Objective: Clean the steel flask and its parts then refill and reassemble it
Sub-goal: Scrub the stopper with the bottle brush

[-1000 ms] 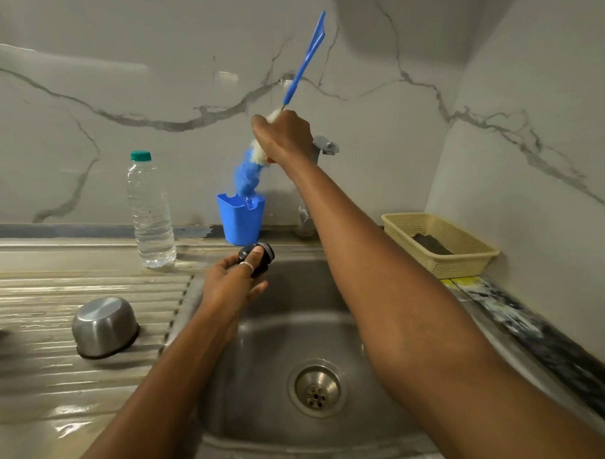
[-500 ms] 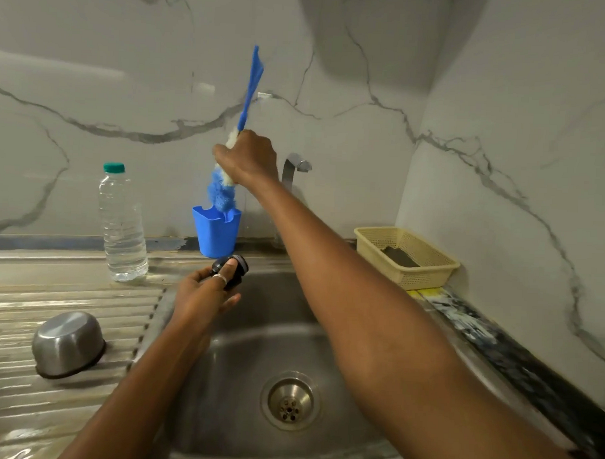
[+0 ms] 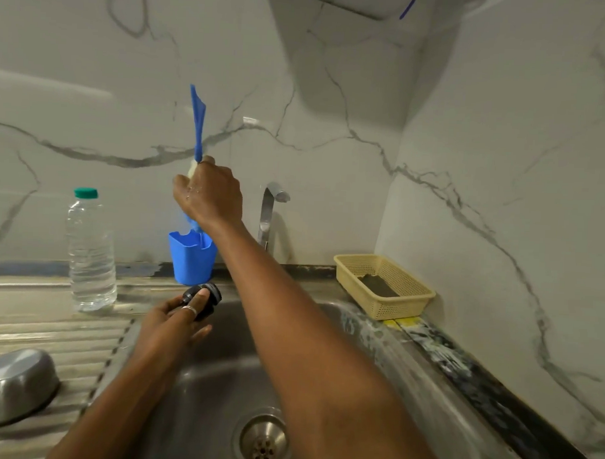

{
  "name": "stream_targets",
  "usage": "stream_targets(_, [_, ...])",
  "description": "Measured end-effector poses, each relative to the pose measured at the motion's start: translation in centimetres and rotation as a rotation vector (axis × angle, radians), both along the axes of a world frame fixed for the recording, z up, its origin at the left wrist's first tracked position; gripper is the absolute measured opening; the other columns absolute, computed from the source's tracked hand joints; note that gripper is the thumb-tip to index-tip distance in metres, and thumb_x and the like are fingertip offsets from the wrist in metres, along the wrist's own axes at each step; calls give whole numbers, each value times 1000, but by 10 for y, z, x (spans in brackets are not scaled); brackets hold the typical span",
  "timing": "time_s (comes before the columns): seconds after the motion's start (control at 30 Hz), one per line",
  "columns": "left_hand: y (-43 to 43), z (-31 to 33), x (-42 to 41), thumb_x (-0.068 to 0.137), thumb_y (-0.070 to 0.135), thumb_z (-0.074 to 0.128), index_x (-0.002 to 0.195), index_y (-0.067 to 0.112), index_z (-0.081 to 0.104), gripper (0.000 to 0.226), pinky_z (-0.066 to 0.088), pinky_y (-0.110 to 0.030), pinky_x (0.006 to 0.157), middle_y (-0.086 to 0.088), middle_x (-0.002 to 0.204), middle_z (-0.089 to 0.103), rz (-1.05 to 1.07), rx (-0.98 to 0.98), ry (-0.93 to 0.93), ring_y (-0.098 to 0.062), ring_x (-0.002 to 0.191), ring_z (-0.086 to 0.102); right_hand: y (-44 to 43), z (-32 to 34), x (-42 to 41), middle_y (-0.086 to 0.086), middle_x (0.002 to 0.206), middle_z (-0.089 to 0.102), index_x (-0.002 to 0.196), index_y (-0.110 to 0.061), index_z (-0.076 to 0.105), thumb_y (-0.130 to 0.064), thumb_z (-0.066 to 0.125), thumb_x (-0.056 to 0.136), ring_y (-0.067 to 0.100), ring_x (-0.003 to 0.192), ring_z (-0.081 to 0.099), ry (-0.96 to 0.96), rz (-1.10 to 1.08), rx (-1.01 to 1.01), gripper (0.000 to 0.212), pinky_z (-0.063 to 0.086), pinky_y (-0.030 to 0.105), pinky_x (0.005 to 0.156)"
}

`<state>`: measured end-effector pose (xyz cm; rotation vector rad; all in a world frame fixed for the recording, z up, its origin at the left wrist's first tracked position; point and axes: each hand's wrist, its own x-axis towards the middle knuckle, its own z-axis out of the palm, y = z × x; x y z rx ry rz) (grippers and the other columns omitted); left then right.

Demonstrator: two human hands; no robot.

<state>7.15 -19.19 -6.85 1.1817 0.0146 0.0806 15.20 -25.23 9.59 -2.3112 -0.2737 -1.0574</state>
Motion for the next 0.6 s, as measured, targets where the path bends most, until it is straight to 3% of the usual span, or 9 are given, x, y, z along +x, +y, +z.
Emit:
stream_targets(0.27, [-2, 3, -4, 97, 22, 67, 130, 3, 61, 38, 55, -28, 72, -13, 115, 71, 8, 12, -10, -13, 96, 69, -7, 2, -2, 15, 89, 67, 112, 2, 58, -26, 55, 96, 32, 78, 64, 20, 31, 28, 32, 52, 38, 66])
stream_targets(0.5, [1, 3, -5, 97, 21, 67, 130, 4, 60, 37, 56, -28, 73, -13, 116, 70, 13, 13, -3, -15, 99, 69, -9, 13, 0, 8, 82, 64, 101, -1, 58, -28, 55, 95, 28, 74, 62, 80, 59, 175, 28, 42, 31, 62])
stream_targets(0.6, [0, 3, -4, 98, 20, 66, 127, 5, 61, 34, 56, -29, 76, -14, 117, 70, 7, 9, 11, -19, 103, 68, -12, 8, -2, 5, 72, 59, 91, -3, 53, -26, 55, 94, 20, 63, 56, 112, 57, 202, 23, 37, 29, 55])
